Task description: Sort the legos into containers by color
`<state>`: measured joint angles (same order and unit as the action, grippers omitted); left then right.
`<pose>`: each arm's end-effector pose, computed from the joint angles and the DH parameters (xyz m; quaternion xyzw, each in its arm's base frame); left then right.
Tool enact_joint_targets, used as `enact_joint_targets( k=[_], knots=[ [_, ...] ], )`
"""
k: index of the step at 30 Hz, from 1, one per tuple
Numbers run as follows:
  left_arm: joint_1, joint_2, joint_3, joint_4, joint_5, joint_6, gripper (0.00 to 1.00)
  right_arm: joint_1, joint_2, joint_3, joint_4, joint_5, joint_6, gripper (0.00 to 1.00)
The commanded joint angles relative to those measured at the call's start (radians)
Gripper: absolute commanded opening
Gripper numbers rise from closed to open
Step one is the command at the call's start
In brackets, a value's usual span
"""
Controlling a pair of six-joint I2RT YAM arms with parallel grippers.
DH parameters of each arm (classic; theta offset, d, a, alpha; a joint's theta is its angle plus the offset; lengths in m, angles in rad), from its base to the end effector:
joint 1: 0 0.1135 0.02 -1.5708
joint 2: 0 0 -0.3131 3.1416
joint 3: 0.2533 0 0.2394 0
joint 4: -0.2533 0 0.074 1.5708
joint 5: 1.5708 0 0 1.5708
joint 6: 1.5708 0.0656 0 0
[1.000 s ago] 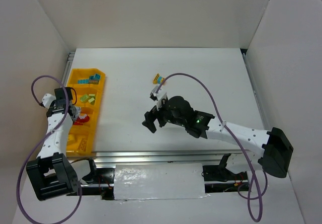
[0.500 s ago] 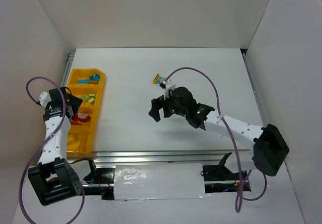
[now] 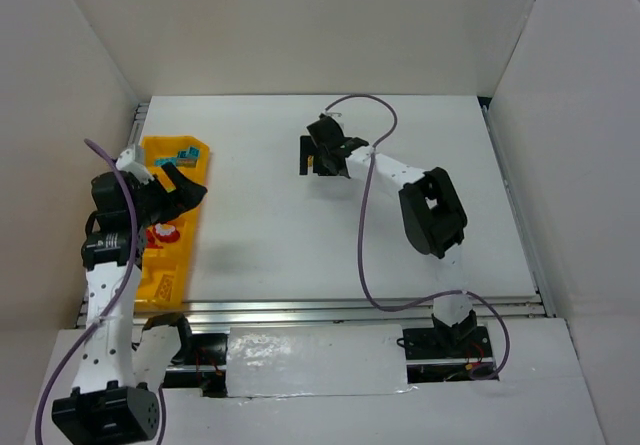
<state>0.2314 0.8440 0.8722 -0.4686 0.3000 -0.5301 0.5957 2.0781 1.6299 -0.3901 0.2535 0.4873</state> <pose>0.1656 0.0191 0.3557 -0.2360 0.8049 -0.2036 0.5049 0.4222 0.2663 0.2386 -0.0050 0.9273 0.0820 0.3653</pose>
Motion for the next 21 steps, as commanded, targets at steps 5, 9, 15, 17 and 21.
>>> enact_joint_targets(
  k=[5,9,15,17,21],
  knots=[
    [-0.067,-0.066,-0.085,0.036,0.165,0.110,1.00,-0.056,0.080,0.148,0.013,-0.124,-0.416,1.00],
    [-0.076,-0.060,-0.088,0.051,0.223,0.111,1.00,-0.077,0.152,0.214,-0.039,-0.210,-0.648,1.00],
    [-0.107,-0.079,-0.098,0.054,0.226,0.113,1.00,-0.091,0.310,0.536,-0.314,-0.320,-0.733,1.00],
    [-0.112,-0.082,-0.101,0.058,0.234,0.111,0.99,-0.097,0.321,0.554,-0.312,-0.310,-0.759,1.00],
    [-0.113,-0.068,-0.096,0.061,0.251,0.117,1.00,-0.117,0.385,0.681,-0.383,-0.353,-0.797,1.00]
  ],
)
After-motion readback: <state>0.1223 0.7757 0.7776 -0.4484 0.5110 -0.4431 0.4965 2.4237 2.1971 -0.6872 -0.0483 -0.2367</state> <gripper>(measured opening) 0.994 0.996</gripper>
